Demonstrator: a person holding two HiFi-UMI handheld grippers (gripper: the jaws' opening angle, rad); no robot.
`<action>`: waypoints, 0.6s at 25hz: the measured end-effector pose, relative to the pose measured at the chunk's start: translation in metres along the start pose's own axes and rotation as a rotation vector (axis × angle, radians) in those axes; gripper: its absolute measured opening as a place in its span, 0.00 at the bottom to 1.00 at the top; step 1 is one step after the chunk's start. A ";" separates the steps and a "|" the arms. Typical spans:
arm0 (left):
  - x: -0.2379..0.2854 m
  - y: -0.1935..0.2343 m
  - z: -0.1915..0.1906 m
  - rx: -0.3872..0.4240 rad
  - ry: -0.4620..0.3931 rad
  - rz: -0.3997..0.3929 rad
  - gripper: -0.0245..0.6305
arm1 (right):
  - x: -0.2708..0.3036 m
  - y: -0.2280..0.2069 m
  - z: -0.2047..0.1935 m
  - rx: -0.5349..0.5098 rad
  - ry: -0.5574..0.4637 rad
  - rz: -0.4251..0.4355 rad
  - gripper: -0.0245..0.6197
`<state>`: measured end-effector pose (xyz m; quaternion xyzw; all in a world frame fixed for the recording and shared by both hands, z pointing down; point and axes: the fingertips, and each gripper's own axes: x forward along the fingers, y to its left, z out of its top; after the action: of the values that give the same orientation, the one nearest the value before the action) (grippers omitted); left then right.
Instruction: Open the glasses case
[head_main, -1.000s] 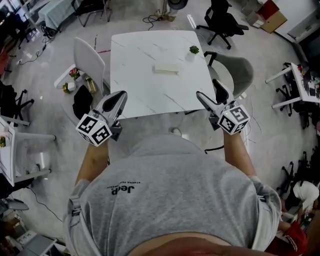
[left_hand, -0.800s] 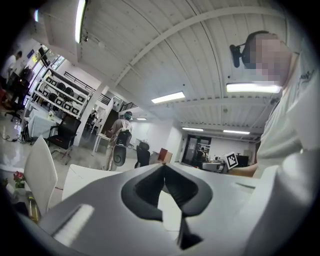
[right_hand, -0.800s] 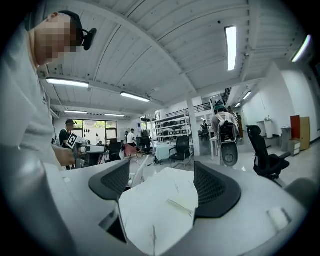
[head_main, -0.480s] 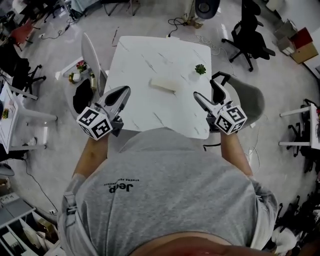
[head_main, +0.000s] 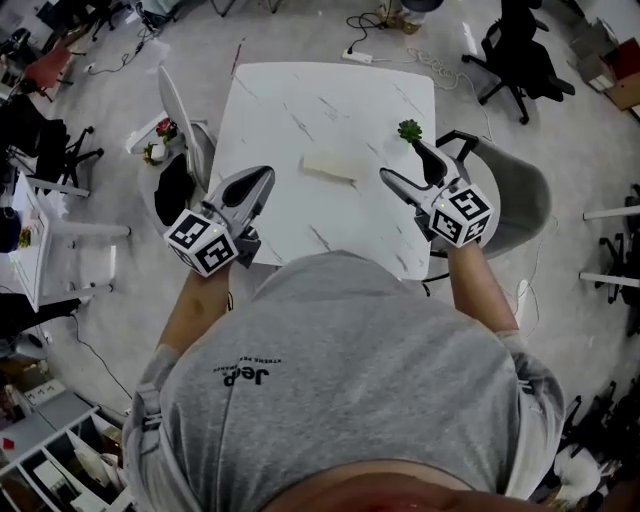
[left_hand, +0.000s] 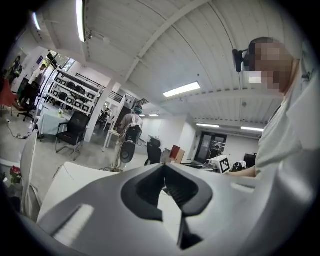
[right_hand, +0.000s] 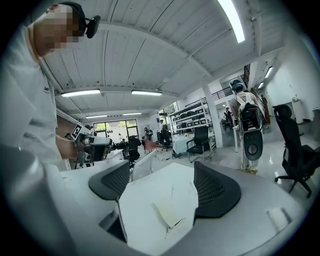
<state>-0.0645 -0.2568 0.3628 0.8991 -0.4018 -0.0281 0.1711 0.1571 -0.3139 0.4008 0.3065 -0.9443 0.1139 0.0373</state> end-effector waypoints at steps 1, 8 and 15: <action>0.001 0.006 0.000 0.006 -0.004 -0.013 0.13 | 0.005 0.000 -0.003 -0.005 0.012 -0.010 0.63; -0.003 0.049 -0.003 0.021 0.030 -0.105 0.13 | 0.037 0.017 -0.021 -0.056 0.132 -0.109 0.63; 0.006 0.079 -0.037 0.020 0.094 -0.106 0.13 | 0.085 0.026 -0.073 -0.164 0.342 -0.036 0.63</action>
<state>-0.1097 -0.2997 0.4246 0.9212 -0.3455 0.0090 0.1789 0.0733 -0.3244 0.4788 0.2954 -0.9247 0.0863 0.2240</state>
